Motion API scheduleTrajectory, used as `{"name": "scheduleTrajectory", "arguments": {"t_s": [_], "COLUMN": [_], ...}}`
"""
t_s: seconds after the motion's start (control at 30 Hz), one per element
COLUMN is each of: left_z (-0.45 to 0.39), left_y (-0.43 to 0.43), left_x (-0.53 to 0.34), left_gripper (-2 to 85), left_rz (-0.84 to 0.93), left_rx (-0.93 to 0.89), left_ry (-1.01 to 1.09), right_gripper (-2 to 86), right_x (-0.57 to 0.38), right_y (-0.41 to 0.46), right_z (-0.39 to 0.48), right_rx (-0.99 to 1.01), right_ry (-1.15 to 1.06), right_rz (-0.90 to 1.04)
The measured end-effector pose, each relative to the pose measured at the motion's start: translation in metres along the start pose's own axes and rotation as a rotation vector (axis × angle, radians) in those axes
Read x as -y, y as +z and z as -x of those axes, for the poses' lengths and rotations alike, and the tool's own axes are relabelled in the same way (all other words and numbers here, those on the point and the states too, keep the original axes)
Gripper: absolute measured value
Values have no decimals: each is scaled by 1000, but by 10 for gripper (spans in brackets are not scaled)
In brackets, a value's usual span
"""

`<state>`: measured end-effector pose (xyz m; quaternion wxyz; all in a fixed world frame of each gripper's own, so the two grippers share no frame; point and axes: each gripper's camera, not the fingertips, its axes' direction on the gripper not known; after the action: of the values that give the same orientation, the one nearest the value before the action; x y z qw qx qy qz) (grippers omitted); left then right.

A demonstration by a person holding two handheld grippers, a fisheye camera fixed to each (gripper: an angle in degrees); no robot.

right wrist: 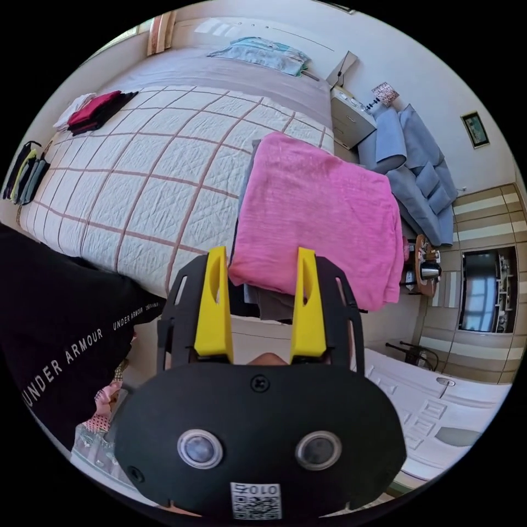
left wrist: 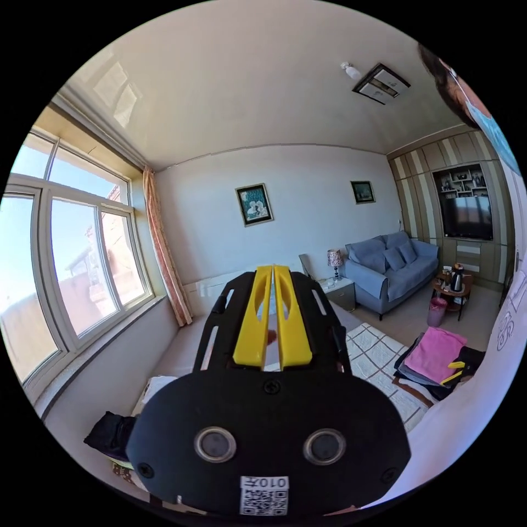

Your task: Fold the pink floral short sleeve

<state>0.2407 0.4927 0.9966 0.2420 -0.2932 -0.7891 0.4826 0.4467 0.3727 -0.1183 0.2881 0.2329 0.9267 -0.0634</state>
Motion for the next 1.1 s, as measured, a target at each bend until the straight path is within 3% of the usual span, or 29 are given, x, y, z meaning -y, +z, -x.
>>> {"name": "scheduleTrajectory", "arguments": {"t_s": [0.17, 0.4, 0.53, 0.8, 1.1], "left_z": [27, 66, 84, 55, 47], "left_y": [2, 14, 28, 60, 87], "left_x": [-8, -23, -40, -53, -51], "left_gripper": [-4, -3, 0, 42, 92], "left_rz": [85, 130, 193, 373, 359], "left_rx": [-67, -199, -303, -232, -403], "left_ry": [-85, -199, -284, -26, 46], "right_gripper": [141, 76, 56, 52, 54], "right_x": [-4, -27, -42, -38, -42], "right_y": [31, 45, 51, -12, -162], "right_z": [-17, -109, -151, -231, -263], "right_rx": [-32, 303, 367, 416, 524], "right_ry": [17, 266, 390, 527, 336], "right_rz": [28, 1, -42, -318, -808]}}
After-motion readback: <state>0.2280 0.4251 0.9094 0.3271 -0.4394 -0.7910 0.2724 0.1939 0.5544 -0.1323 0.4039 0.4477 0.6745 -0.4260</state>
